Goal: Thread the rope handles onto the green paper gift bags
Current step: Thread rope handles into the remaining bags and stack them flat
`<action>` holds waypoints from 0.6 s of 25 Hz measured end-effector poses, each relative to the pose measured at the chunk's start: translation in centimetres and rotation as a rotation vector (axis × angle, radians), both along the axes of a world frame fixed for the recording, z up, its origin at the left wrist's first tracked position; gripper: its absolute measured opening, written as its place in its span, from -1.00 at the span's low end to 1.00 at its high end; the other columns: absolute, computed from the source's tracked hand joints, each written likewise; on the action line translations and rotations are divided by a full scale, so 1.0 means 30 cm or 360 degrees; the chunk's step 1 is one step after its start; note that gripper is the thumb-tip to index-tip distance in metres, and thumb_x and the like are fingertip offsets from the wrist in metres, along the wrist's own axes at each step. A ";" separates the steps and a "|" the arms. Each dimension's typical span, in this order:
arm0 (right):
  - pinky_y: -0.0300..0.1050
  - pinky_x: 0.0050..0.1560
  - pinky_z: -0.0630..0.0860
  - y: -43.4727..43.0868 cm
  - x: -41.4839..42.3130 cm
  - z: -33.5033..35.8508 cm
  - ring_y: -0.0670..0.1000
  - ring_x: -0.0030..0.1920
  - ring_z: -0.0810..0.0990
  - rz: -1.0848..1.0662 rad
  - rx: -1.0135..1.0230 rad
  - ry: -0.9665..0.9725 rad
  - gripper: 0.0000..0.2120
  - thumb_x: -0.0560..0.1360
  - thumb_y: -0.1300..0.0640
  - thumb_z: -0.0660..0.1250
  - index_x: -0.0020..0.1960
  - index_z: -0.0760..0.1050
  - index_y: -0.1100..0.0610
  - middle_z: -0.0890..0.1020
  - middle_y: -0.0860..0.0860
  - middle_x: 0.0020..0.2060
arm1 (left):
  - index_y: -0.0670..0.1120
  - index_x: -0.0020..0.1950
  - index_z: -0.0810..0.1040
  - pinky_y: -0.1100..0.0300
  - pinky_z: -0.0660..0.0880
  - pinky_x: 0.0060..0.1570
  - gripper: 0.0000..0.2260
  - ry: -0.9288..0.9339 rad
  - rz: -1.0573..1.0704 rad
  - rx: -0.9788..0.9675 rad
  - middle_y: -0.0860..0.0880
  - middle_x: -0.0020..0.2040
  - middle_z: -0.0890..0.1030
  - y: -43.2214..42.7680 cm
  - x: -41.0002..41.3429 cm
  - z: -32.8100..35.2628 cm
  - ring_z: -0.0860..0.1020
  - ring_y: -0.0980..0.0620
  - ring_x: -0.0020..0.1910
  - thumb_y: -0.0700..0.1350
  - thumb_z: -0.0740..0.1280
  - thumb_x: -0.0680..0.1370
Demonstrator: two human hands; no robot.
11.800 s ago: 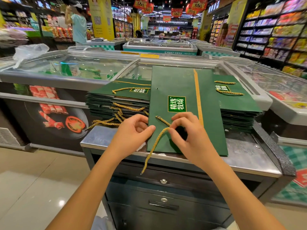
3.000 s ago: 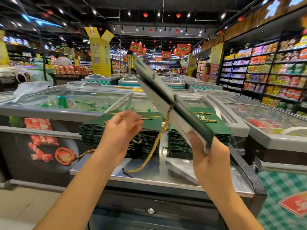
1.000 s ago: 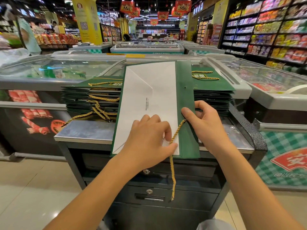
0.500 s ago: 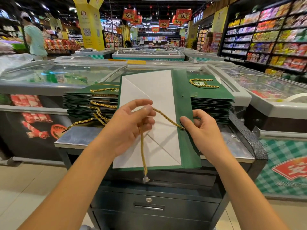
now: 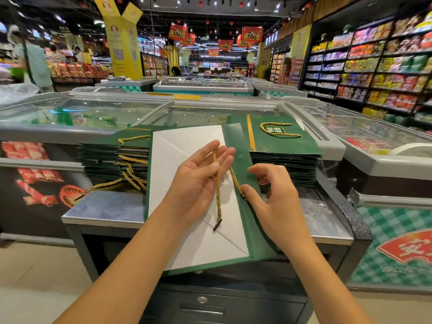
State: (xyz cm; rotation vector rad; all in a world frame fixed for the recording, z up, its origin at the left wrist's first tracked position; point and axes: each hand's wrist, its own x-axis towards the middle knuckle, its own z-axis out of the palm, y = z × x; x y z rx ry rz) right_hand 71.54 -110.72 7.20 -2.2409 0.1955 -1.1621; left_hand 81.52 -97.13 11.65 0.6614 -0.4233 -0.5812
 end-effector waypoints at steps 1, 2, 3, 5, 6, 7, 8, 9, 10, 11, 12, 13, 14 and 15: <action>-0.18 0.10 0.46 0.001 -0.001 -0.007 -0.03 0.09 0.49 -0.0012 -0.0150 -0.0063 -0.77 0.50 0.24 0.49 0.11 0.58 0.06 0.51 -0.04 0.04 | -0.30 0.38 0.46 0.09 0.60 0.17 -0.62 0.0015 -0.0004 -0.0014 -0.32 0.34 0.53 -0.007 0.000 -0.001 0.64 -0.15 0.21 -0.50 0.11 0.61; -0.13 0.12 0.45 -0.001 0.000 -0.016 0.01 0.10 0.47 -0.0024 -0.0293 -0.0124 -0.79 0.48 0.32 0.49 0.05 0.62 0.09 0.52 -0.01 0.04 | -0.30 0.38 0.46 0.09 0.59 0.18 -0.62 0.0040 -0.0014 -0.0026 -0.32 0.34 0.54 -0.012 0.001 0.000 0.63 -0.15 0.22 -0.50 0.11 0.61; -0.07 0.09 0.45 -0.003 -0.002 -0.022 0.04 0.08 0.47 -0.0003 -0.0420 -0.0172 -0.79 0.46 0.38 0.47 -0.01 0.65 0.11 0.55 0.00 0.02 | -0.29 0.38 0.46 0.08 0.59 0.19 -0.62 0.0069 -0.0026 -0.0039 -0.32 0.34 0.54 -0.015 0.005 0.000 0.63 -0.15 0.24 -0.49 0.11 0.61; 0.03 0.03 0.45 0.000 -0.007 -0.029 0.02 0.03 0.49 0.0171 -0.0540 -0.0146 -0.79 0.47 0.39 0.41 -0.09 0.68 0.10 0.60 -0.05 -0.06 | -0.28 0.39 0.45 0.07 0.57 0.21 -0.63 0.0117 -0.0046 -0.0067 -0.32 0.34 0.54 -0.017 0.012 -0.004 0.61 -0.15 0.26 -0.47 0.11 0.62; 0.05 0.03 0.43 0.007 -0.011 -0.026 -0.01 0.01 0.49 0.0263 -0.0521 -0.0072 -0.82 0.49 0.29 0.37 -0.10 0.69 0.05 0.61 -0.11 -0.09 | -0.28 0.39 0.45 0.07 0.57 0.22 -0.63 0.0131 -0.0052 -0.0079 -0.32 0.34 0.54 -0.017 0.015 -0.007 0.61 -0.15 0.26 -0.47 0.11 0.62; 0.06 0.07 0.39 0.016 -0.014 -0.021 -0.05 0.01 0.48 0.0325 -0.0472 0.0020 -0.85 0.52 0.16 0.36 -0.10 0.69 0.00 0.60 -0.17 -0.12 | -0.28 0.39 0.45 0.06 0.56 0.23 -0.63 0.0143 -0.0055 -0.0088 -0.32 0.35 0.54 -0.019 0.016 -0.011 0.61 -0.15 0.27 -0.47 0.11 0.62; 0.04 0.11 0.35 0.023 -0.017 -0.015 -0.07 0.01 0.47 0.0356 -0.0415 0.0112 -0.86 0.53 0.01 0.36 -0.10 0.70 -0.06 0.57 -0.21 -0.14 | -0.28 0.39 0.45 0.05 0.55 0.24 -0.63 0.0154 -0.0055 -0.0097 -0.31 0.35 0.54 -0.021 0.015 -0.014 0.61 -0.15 0.26 -0.47 0.11 0.62; 0.00 0.13 0.30 0.028 -0.018 -0.008 -0.08 0.02 0.45 0.0368 -0.0372 0.0201 -0.83 0.51 -0.14 0.38 -0.11 0.70 -0.12 0.55 -0.21 -0.16 | -0.28 0.39 0.45 0.05 0.55 0.24 -0.63 0.0167 -0.0044 -0.0107 -0.31 0.34 0.54 -0.025 0.013 -0.018 0.61 -0.15 0.26 -0.47 0.11 0.62; -0.05 0.13 0.26 0.027 -0.018 -0.004 -0.08 0.02 0.43 0.0378 -0.0352 0.0275 -0.79 0.48 -0.26 0.38 -0.10 0.70 -0.17 0.52 -0.21 -0.17 | -0.28 0.39 0.45 0.04 0.54 0.25 -0.63 0.0179 -0.0025 -0.0118 -0.31 0.33 0.56 -0.029 0.011 -0.021 0.62 -0.15 0.25 -0.47 0.11 0.62; -0.09 0.12 0.23 0.023 -0.017 0.000 -0.09 0.02 0.42 0.0390 -0.0334 0.0328 -0.75 0.44 -0.34 0.38 -0.09 0.69 -0.21 0.50 -0.20 -0.17 | -0.28 0.39 0.45 0.05 0.54 0.25 -0.64 0.0190 -0.0002 -0.0131 -0.30 0.31 0.57 -0.033 0.008 -0.022 0.63 -0.15 0.24 -0.46 0.11 0.62; -0.11 0.12 0.22 0.017 -0.015 0.004 -0.10 0.03 0.41 0.0408 -0.0295 0.0368 -0.72 0.40 -0.38 0.38 -0.08 0.69 -0.23 0.48 -0.20 -0.16 | -0.28 0.39 0.45 0.05 0.54 0.25 -0.64 0.0199 0.0020 -0.0149 -0.29 0.28 0.60 -0.039 0.005 -0.024 0.63 -0.15 0.23 -0.46 0.12 0.63; -0.12 0.13 0.22 0.011 -0.015 0.009 -0.11 0.04 0.40 0.0434 -0.0235 0.0404 -0.71 0.38 -0.39 0.37 -0.06 0.69 -0.25 0.48 -0.19 -0.15 | -0.28 0.39 0.45 0.06 0.54 0.25 -0.64 0.0207 0.0039 -0.0168 -0.28 0.25 0.61 -0.046 0.002 -0.024 0.63 -0.14 0.24 -0.46 0.12 0.63; -0.11 0.14 0.23 0.006 -0.014 0.015 -0.12 0.06 0.40 0.0463 -0.0165 0.0439 -0.70 0.37 -0.40 0.37 -0.05 0.68 -0.27 0.48 -0.19 -0.13 | -0.28 0.40 0.44 0.07 0.55 0.25 -0.63 0.0216 0.0054 -0.0183 -0.28 0.24 0.62 -0.053 -0.001 -0.024 0.62 -0.14 0.24 -0.47 0.12 0.62; -0.09 0.14 0.24 0.001 -0.014 0.020 -0.13 0.08 0.40 0.0486 -0.0103 0.0476 -0.70 0.36 -0.40 0.36 -0.04 0.68 -0.28 0.48 -0.20 -0.12 | -0.28 0.40 0.44 0.08 0.56 0.23 -0.63 0.0232 0.0066 -0.0198 -0.27 0.24 0.61 -0.060 -0.004 -0.024 0.62 -0.14 0.24 -0.47 0.12 0.62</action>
